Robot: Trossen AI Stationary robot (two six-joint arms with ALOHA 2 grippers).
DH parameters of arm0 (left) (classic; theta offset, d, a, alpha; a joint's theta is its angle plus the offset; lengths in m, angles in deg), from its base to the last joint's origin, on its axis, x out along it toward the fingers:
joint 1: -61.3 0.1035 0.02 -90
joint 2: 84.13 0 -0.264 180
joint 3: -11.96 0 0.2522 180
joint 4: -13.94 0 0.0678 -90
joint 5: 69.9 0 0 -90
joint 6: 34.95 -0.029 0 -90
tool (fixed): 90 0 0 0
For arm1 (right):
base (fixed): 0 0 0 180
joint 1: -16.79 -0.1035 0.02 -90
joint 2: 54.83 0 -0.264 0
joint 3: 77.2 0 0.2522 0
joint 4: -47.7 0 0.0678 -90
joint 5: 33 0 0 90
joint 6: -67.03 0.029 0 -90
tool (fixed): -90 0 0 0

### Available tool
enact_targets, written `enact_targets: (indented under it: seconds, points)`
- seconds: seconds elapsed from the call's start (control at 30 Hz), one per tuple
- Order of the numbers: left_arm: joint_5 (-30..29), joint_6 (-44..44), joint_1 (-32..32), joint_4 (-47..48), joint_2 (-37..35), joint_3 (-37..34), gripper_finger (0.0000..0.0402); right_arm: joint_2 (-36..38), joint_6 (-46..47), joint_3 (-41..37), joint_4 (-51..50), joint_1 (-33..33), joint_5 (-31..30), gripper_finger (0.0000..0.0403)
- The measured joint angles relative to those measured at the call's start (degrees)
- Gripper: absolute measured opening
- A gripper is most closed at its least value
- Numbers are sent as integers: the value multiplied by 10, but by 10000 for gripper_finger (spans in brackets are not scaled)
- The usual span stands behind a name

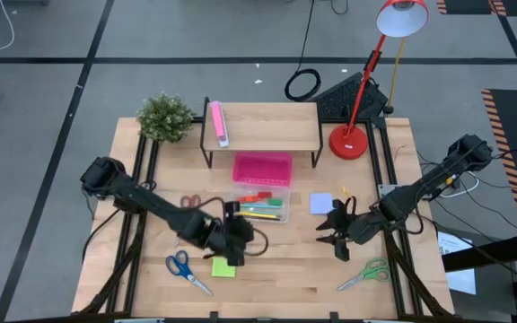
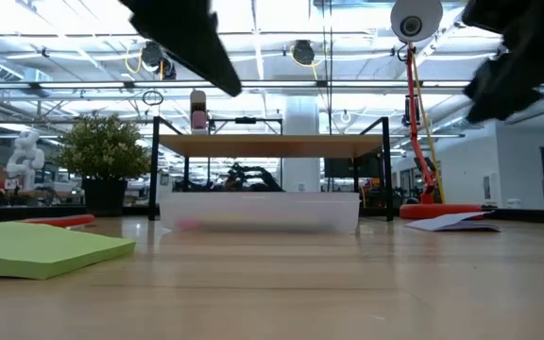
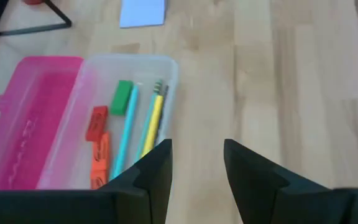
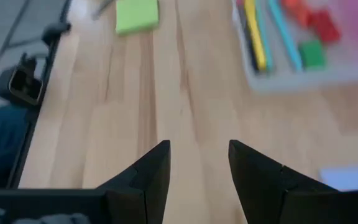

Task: Pack school essentials
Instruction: Put the green scissors into the supply box

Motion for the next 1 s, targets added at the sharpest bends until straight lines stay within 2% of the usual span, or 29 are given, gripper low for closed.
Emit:
enact_targets:
  seconds: [0.17,0.33,0.43,0.73,1.0]
  points:
    - [-24,48,-48,-6,1,-11,147,0,106,64,-178,-56,21,157]
    - [-39,83,-75,-7,1,-29,147,-26,202,125,-317,-123,90,157]
    - [-40,90,-78,-7,1,-35,147,-58,251,148,-365,-156,132,157]
    - [-40,72,-76,-47,1,-49,147,-136,320,159,-384,-235,286,157]
    - [-40,70,-77,-48,1,-49,147,-177,300,159,-384,-281,298,157]
